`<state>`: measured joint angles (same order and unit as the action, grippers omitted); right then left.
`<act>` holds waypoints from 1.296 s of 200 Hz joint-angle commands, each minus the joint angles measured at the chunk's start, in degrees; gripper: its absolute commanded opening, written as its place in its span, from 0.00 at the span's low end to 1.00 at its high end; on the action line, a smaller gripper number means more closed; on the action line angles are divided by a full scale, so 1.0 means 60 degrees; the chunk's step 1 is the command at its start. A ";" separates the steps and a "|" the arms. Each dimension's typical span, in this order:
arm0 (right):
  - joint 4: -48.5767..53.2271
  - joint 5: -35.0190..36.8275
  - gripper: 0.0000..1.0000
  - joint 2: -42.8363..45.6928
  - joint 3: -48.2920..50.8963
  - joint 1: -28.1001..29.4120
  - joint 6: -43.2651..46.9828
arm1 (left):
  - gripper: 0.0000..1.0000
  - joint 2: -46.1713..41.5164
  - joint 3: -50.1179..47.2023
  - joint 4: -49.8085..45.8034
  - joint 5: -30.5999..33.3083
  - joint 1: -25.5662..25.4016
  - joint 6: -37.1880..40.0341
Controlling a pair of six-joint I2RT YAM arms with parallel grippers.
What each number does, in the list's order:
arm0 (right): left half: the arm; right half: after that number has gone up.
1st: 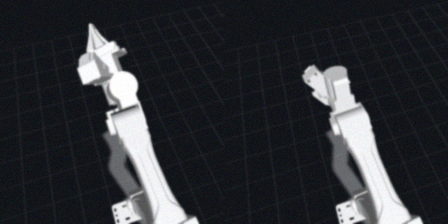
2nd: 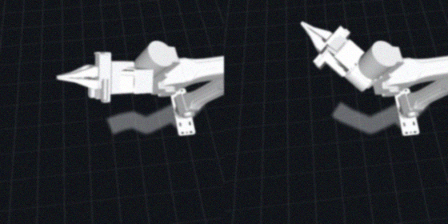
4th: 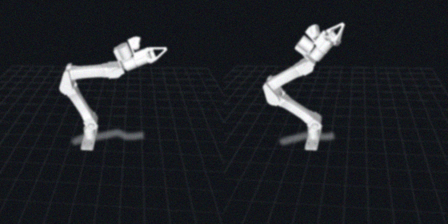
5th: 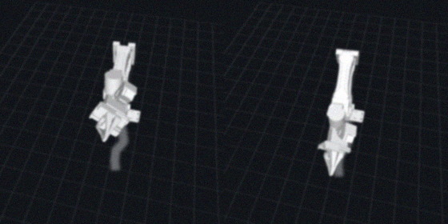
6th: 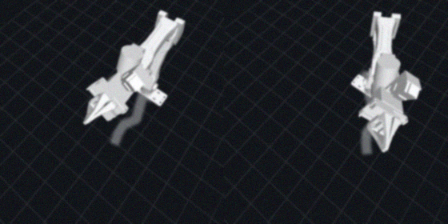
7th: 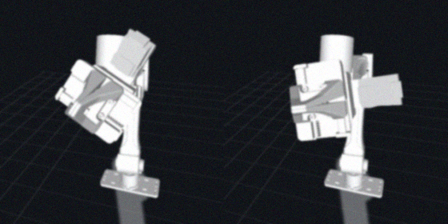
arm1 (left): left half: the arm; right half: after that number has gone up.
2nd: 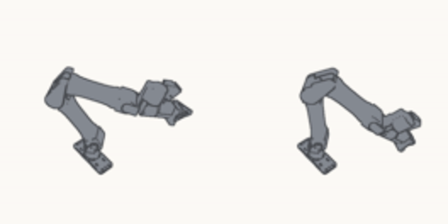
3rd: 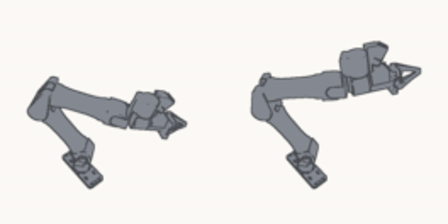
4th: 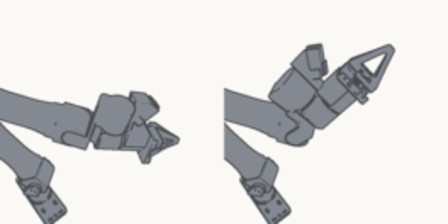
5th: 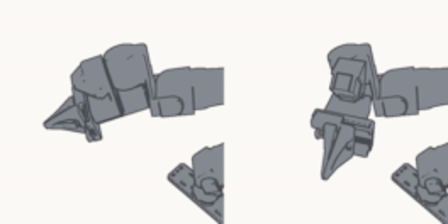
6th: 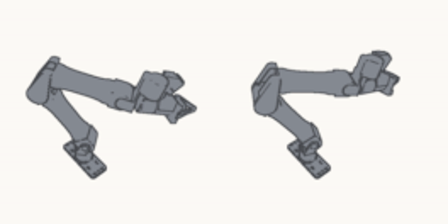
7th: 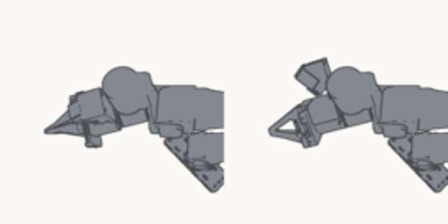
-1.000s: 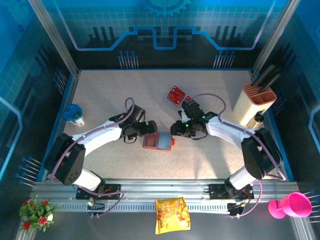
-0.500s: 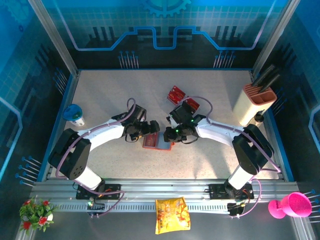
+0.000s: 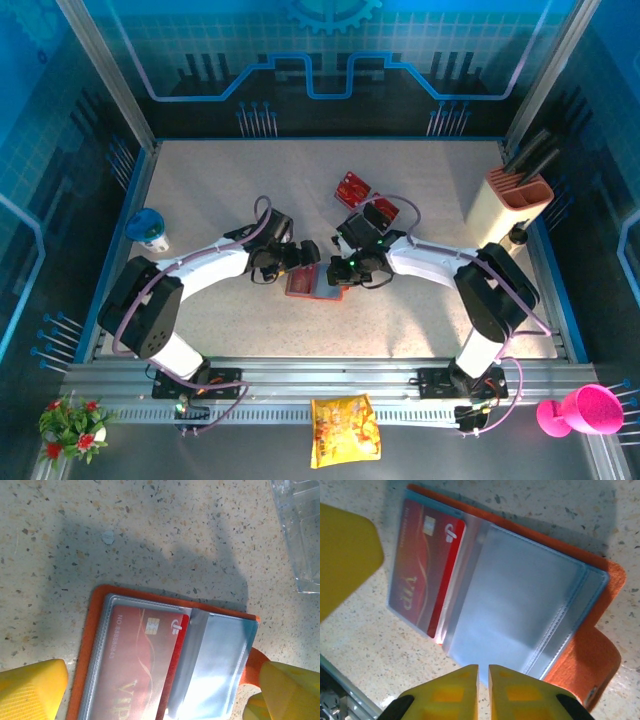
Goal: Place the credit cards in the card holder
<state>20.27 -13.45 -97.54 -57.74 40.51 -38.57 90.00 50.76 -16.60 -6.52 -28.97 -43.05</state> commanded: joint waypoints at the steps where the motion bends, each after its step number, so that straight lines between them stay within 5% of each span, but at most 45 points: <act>1: -0.0152 0.0157 0.13 -0.0250 0.0160 0.0072 0.0215 | 0.99 0.0202 0.0139 0.0157 -0.0181 0.0054 -0.0091; 259: -0.0361 0.0060 0.10 -0.0644 0.0665 -0.0105 0.0257 | 0.99 0.1214 0.0945 0.0131 -0.0480 -0.0518 0.0349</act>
<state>17.23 -13.65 -99.79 -53.41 40.45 -37.82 97.60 55.40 -15.97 -7.38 -31.35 -41.85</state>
